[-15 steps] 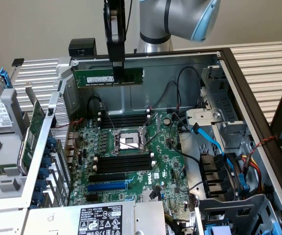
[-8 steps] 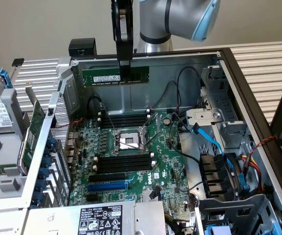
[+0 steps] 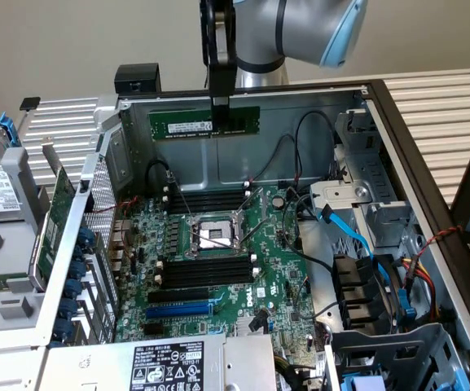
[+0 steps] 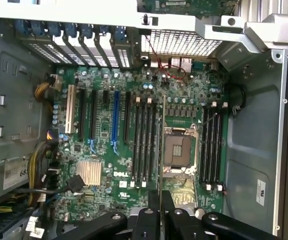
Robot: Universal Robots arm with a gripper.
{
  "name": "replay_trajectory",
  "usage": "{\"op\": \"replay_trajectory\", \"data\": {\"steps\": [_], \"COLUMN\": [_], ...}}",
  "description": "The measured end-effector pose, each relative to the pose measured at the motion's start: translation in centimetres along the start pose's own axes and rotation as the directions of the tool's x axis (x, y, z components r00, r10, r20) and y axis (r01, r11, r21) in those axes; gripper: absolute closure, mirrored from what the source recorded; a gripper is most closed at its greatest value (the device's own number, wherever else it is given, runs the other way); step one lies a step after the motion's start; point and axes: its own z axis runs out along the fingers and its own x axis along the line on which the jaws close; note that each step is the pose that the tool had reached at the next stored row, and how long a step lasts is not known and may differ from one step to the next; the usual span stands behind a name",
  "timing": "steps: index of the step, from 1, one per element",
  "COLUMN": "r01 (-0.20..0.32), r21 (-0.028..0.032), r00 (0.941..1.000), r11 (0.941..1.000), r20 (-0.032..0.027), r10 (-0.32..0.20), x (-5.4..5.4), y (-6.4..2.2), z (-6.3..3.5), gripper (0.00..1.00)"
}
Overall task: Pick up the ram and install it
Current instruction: 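Pick up the ram and move it above insertion slot, then insert the ram into the slot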
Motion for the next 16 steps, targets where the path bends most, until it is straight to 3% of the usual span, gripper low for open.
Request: {"op": "replay_trajectory", "data": {"steps": [9, 16], "r01": [0.002, 0.002], "r21": [0.0000, -0.0007], "r00": [1.0000, 1.0000], "r11": [1.0000, 1.0000], "r20": [0.0005, 0.0005], "r10": [-0.002, -0.002], "x": [-0.2, -0.2], "y": [-1.69, -1.72], "z": [-0.02, -0.02], "gripper": [0.86, 0.86]}}
